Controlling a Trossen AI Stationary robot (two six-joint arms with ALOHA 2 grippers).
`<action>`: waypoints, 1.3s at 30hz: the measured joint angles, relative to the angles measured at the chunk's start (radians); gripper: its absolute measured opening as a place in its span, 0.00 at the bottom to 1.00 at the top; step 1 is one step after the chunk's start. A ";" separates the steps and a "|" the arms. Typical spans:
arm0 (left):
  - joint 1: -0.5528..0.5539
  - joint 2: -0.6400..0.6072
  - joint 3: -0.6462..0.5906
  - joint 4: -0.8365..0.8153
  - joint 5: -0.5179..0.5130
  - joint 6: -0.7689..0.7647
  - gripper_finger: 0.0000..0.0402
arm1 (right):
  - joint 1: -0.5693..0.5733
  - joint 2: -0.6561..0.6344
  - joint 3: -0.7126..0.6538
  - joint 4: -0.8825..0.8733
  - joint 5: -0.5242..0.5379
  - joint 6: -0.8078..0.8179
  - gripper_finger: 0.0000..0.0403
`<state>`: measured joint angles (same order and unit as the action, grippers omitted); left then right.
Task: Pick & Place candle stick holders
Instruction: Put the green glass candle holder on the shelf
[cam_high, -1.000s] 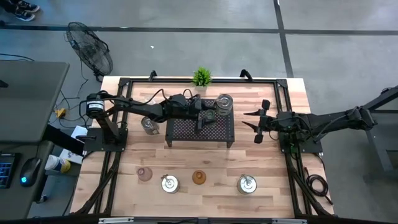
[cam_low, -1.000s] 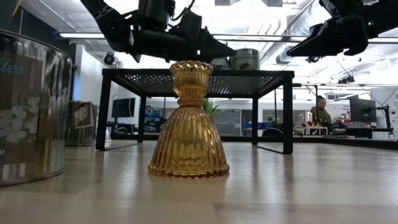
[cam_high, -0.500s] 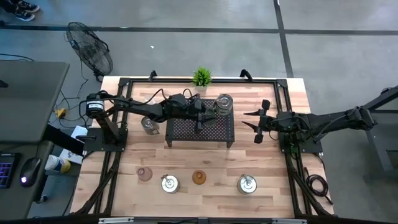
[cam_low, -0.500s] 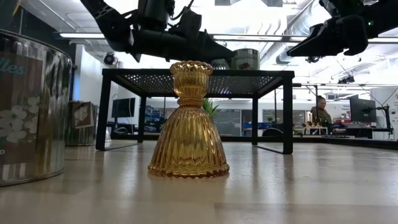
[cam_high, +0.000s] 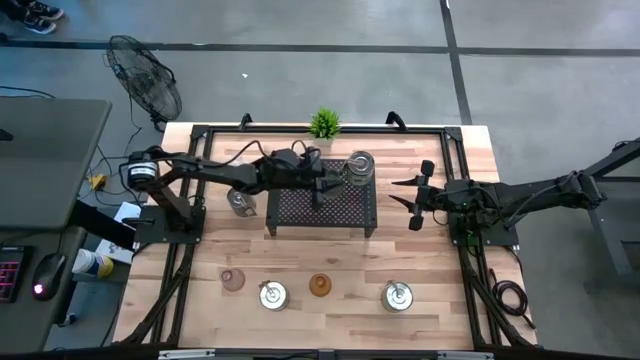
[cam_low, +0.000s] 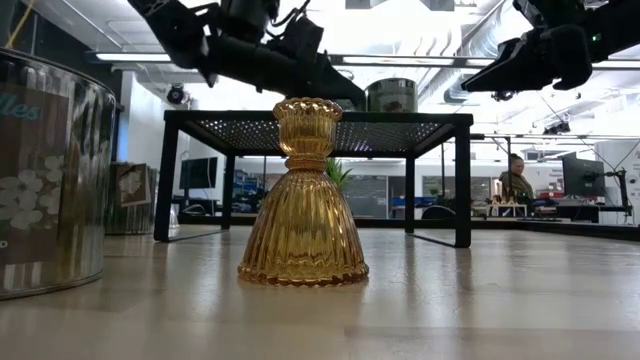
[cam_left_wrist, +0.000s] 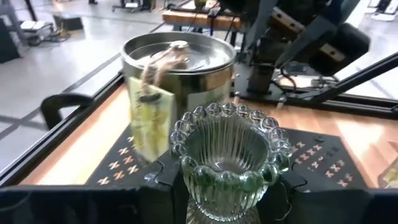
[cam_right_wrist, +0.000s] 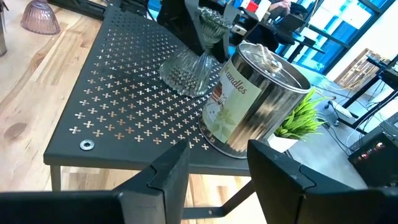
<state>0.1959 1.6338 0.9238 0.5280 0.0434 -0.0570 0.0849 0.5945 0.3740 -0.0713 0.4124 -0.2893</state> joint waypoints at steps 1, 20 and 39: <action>0.000 -0.010 0.000 -0.019 -0.009 0.000 0.30 | 0.000 0.000 0.000 0.000 0.000 0.000 0.38; -0.048 -0.066 0.002 -0.227 -0.329 -0.064 0.33 | 0.000 0.000 0.000 0.000 0.006 -0.001 0.38; -0.113 -0.191 -0.005 -0.433 -0.576 -0.106 0.31 | 0.000 0.000 0.000 0.003 0.007 -0.001 0.38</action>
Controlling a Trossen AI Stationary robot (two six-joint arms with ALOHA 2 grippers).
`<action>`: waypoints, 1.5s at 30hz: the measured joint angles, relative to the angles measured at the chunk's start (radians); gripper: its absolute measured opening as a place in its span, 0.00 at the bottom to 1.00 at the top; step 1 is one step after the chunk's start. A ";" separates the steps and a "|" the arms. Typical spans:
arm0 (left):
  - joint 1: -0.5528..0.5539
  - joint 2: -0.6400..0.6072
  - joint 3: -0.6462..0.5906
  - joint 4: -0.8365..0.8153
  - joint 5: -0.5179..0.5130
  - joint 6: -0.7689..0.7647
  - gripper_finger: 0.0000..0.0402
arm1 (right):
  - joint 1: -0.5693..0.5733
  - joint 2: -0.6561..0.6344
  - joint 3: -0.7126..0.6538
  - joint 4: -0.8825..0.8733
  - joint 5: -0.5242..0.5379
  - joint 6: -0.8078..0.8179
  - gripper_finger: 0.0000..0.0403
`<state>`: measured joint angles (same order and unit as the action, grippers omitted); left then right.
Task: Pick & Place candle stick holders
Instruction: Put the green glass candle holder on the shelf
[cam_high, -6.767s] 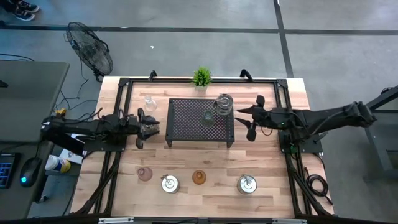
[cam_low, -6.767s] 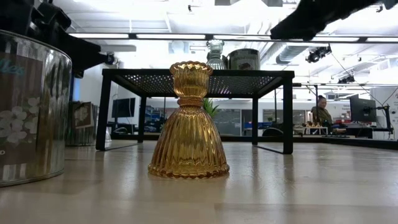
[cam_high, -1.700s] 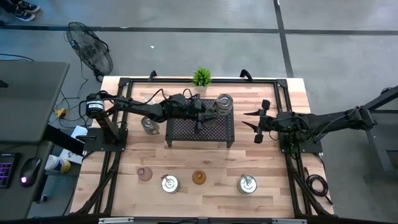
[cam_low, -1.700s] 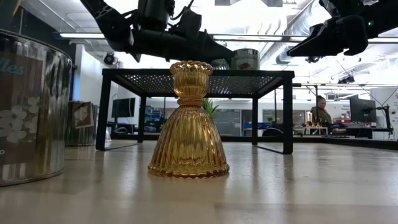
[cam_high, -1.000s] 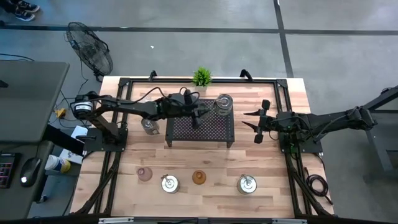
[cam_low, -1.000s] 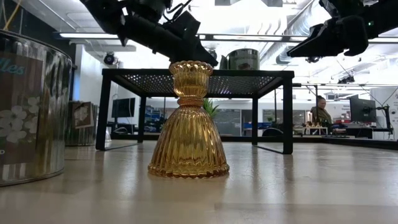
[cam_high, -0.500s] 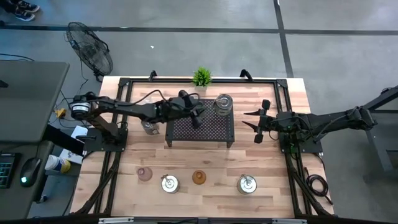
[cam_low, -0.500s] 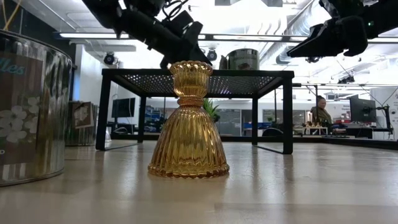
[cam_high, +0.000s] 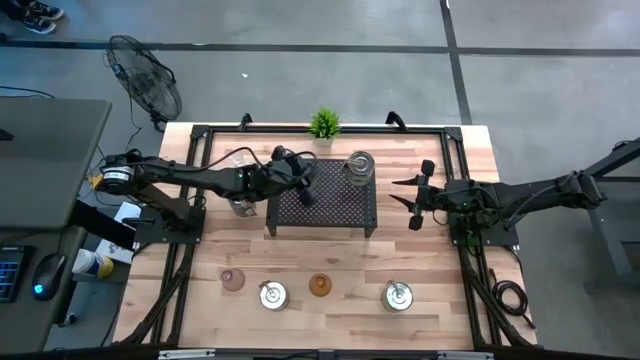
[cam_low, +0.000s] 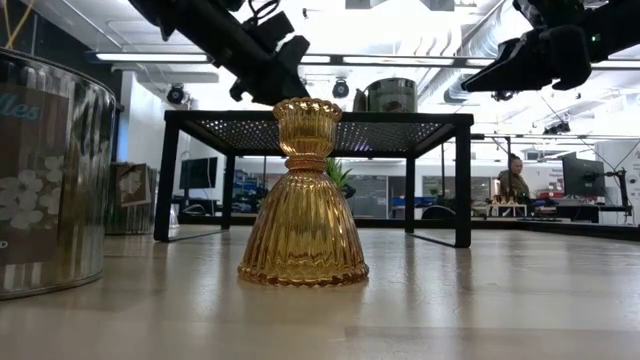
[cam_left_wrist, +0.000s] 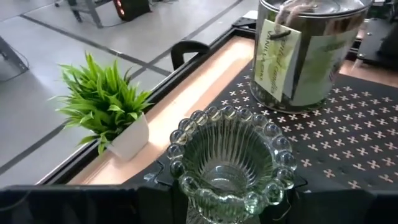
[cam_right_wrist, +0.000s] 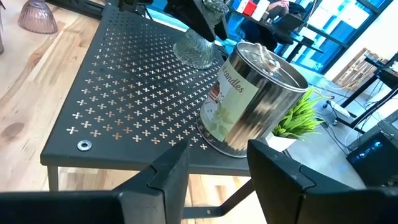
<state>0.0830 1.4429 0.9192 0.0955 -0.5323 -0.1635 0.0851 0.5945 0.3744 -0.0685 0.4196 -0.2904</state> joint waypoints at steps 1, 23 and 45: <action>0.001 0.000 0.000 -0.002 -0.010 -0.004 0.31 | 0.000 0.000 0.000 0.003 0.000 0.001 0.38; 0.001 0.000 0.001 -0.139 -0.398 -0.386 0.31 | 0.000 0.000 0.000 -0.002 -0.002 0.003 0.38; -0.020 -0.003 0.004 -0.205 -0.434 -0.468 0.31 | 0.000 0.000 0.000 0.010 0.000 0.002 0.38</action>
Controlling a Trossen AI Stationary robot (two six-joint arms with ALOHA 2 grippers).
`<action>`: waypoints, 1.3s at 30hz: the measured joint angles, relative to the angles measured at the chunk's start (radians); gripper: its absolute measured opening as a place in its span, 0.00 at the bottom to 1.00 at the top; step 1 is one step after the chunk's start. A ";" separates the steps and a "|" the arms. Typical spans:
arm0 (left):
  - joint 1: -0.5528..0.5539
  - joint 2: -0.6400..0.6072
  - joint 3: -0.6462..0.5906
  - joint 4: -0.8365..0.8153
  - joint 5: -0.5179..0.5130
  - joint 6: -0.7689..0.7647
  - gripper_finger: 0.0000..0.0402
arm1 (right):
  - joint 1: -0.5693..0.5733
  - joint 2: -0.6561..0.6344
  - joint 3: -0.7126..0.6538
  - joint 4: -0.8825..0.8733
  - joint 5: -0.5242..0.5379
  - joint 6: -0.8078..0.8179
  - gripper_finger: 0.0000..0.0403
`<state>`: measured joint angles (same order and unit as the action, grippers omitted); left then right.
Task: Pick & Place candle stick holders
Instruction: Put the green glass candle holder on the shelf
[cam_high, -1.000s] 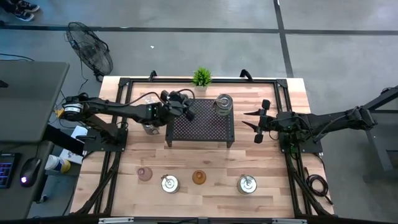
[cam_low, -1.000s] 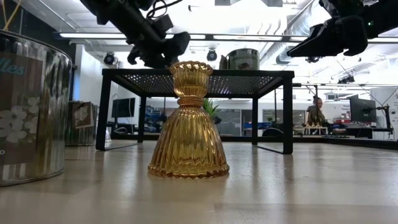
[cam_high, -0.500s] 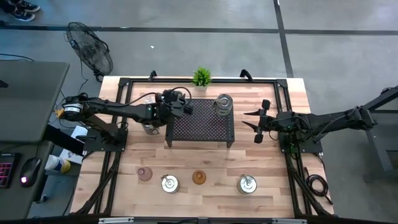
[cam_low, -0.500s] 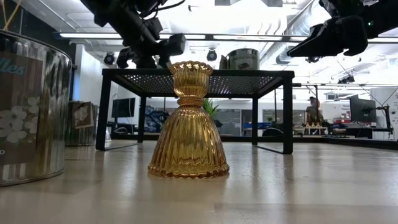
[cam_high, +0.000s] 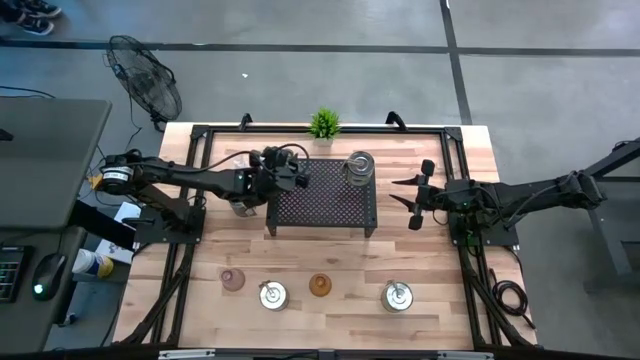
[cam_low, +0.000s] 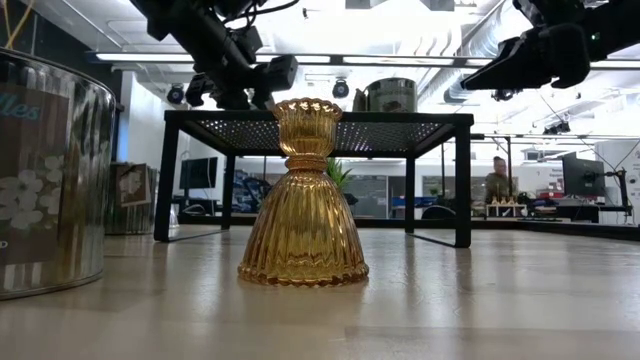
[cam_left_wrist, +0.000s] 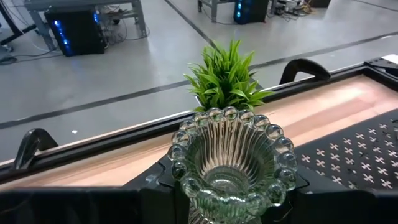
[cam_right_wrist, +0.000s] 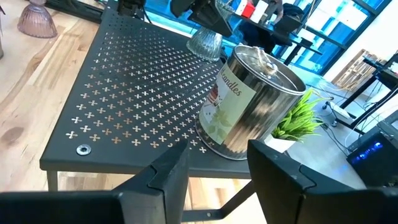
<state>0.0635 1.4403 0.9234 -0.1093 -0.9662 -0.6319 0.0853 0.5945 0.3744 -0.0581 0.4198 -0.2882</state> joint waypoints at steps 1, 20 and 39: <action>0.000 0.000 0.000 0.001 0.009 0.000 0.31 | 0.000 0.000 0.000 0.003 0.000 0.000 0.38; 0.000 -0.002 0.000 -0.008 0.067 0.059 0.33 | 0.000 0.000 0.000 0.006 0.000 0.003 0.38; 0.000 0.000 0.001 -0.018 0.089 0.085 0.41 | 0.000 0.000 0.000 -0.013 -0.001 0.018 0.38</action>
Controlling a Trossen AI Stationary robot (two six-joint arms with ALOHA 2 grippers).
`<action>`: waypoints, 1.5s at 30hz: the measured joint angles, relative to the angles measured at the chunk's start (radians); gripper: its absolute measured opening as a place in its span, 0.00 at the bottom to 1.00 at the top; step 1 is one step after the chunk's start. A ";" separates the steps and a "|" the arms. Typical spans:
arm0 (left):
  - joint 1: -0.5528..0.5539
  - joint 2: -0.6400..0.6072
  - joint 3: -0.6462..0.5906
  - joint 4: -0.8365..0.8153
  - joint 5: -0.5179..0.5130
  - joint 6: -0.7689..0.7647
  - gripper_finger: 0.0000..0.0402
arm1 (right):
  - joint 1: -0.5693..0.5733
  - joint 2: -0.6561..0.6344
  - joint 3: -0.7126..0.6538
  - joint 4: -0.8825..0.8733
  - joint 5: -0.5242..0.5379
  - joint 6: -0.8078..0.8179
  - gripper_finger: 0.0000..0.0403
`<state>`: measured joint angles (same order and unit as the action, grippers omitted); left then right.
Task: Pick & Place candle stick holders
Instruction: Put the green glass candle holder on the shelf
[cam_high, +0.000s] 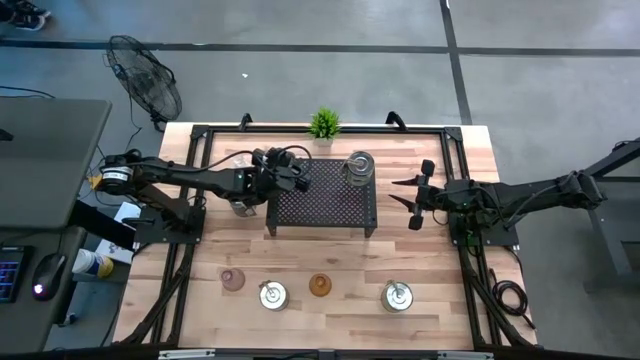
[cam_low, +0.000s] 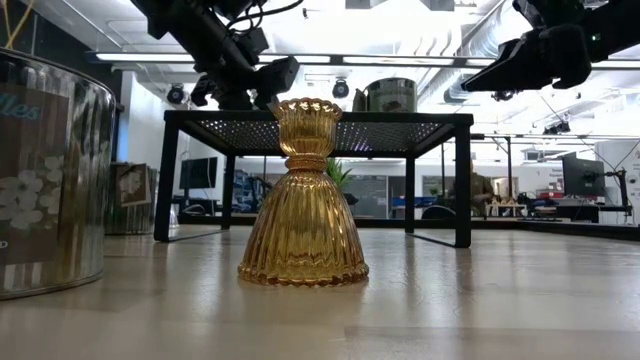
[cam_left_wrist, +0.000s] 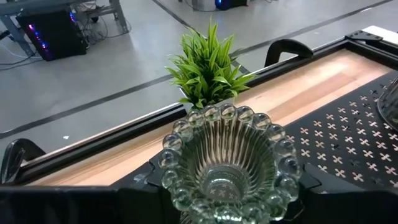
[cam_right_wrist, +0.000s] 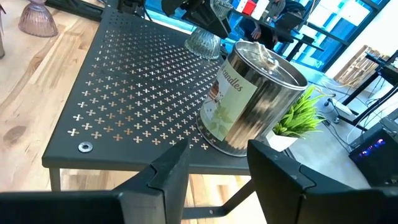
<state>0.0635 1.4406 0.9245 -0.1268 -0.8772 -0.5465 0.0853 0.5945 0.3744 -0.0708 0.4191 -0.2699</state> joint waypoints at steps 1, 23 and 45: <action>0.000 0.000 0.000 0.000 0.000 0.000 0.43 | 0.000 0.000 0.000 0.000 0.000 0.000 0.38; 0.000 0.003 -0.002 0.003 0.035 0.006 0.63 | 0.000 0.000 0.000 0.001 0.000 0.000 0.38; 0.000 -0.065 0.002 0.011 0.032 0.070 0.63 | 0.000 0.000 0.000 0.000 0.007 0.003 0.38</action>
<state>0.0635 1.3761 0.9267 -0.1162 -0.8455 -0.4767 0.0853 0.5945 0.3744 -0.0704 0.4259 -0.2668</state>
